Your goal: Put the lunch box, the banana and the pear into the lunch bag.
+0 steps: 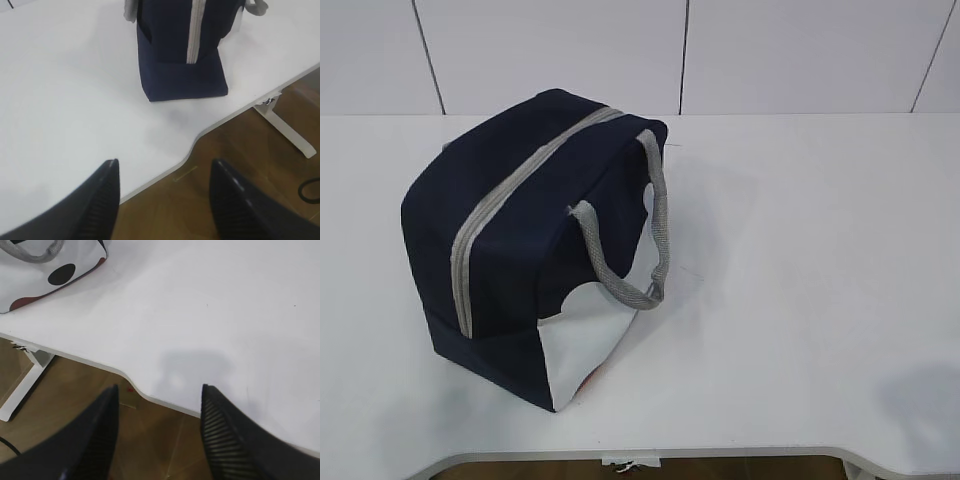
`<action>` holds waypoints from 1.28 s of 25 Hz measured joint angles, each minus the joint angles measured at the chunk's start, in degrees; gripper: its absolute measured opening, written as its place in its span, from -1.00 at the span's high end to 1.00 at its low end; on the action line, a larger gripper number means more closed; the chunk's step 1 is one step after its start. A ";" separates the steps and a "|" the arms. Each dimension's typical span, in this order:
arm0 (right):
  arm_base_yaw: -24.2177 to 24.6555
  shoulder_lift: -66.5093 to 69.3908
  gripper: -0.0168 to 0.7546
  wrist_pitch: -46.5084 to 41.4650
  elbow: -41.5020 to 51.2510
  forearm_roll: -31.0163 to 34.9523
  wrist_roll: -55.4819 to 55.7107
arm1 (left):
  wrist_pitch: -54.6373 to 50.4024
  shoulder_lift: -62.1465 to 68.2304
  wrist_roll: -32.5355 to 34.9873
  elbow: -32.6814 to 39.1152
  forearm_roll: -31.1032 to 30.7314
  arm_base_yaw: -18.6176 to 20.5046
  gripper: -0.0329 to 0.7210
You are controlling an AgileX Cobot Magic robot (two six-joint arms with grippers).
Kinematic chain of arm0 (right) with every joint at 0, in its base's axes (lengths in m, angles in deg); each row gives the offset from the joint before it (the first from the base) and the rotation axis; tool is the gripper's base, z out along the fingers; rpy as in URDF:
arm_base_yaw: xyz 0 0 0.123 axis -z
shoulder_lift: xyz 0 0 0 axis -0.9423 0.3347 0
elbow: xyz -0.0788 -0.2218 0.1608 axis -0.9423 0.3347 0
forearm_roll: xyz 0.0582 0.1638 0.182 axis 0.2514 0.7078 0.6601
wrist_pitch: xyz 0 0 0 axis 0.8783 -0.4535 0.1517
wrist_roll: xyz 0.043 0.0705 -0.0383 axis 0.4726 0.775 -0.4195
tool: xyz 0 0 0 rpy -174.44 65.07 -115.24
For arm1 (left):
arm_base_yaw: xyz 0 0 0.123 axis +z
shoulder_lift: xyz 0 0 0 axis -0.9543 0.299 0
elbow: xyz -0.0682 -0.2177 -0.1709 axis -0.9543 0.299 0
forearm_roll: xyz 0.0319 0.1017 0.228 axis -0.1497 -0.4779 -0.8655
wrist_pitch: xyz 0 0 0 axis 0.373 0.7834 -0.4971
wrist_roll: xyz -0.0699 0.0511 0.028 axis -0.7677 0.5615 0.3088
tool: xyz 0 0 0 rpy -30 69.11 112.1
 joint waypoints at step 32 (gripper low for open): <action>15.16 -0.88 -0.12 0.00 0.12 -0.31 0.18 | 0.82 0.00 -0.20 0.05 -0.11 26.05 -0.24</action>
